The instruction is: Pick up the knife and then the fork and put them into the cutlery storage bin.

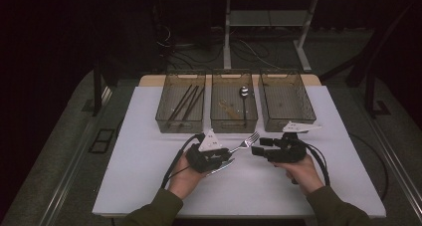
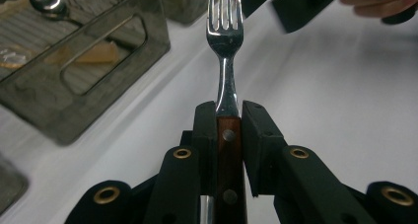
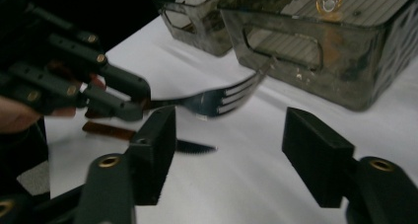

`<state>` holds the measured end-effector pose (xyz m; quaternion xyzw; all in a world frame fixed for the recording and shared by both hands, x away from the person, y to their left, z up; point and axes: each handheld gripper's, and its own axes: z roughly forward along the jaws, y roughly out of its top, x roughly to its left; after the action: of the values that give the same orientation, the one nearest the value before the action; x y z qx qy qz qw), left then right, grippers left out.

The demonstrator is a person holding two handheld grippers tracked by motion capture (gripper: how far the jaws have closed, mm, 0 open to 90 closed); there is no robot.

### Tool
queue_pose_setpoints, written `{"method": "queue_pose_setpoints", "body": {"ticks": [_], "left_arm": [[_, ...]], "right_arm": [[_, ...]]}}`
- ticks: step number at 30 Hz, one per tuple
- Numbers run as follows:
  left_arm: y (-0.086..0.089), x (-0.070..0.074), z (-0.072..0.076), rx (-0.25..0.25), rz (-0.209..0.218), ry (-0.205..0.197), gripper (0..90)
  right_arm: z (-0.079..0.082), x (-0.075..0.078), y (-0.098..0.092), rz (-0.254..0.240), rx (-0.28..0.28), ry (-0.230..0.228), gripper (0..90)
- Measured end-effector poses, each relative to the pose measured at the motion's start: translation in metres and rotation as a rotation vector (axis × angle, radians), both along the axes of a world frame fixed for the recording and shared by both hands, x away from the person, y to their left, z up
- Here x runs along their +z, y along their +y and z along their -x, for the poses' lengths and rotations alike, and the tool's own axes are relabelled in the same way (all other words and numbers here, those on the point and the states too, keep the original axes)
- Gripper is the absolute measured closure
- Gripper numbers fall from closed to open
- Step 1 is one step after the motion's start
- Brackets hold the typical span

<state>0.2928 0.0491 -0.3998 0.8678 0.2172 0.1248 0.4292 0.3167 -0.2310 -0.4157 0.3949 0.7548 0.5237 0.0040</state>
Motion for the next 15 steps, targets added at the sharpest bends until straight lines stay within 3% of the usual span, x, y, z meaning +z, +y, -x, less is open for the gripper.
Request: {"method": "queue_pose_setpoints", "body": {"ticks": [10, 13, 15], "left_arm": [[-0.004, 0.000, -0.001, 0.017, 0.030, -0.007, 77.0], [-0.004, -0.002, -0.003, 0.016, 0.038, 0.011, 76.9], [-0.003, -0.004, -0.004, 0.014, 0.073, 0.029, 76.5]], "right_arm": [[-0.017, 0.000, 0.003, -0.102, -0.034, 0.016, 74.0], [-0.020, 0.004, 0.003, -0.152, -0.029, 0.013, 80.6], [-0.021, 0.010, 0.004, -0.164, -0.017, 0.009, 83.2]]}}
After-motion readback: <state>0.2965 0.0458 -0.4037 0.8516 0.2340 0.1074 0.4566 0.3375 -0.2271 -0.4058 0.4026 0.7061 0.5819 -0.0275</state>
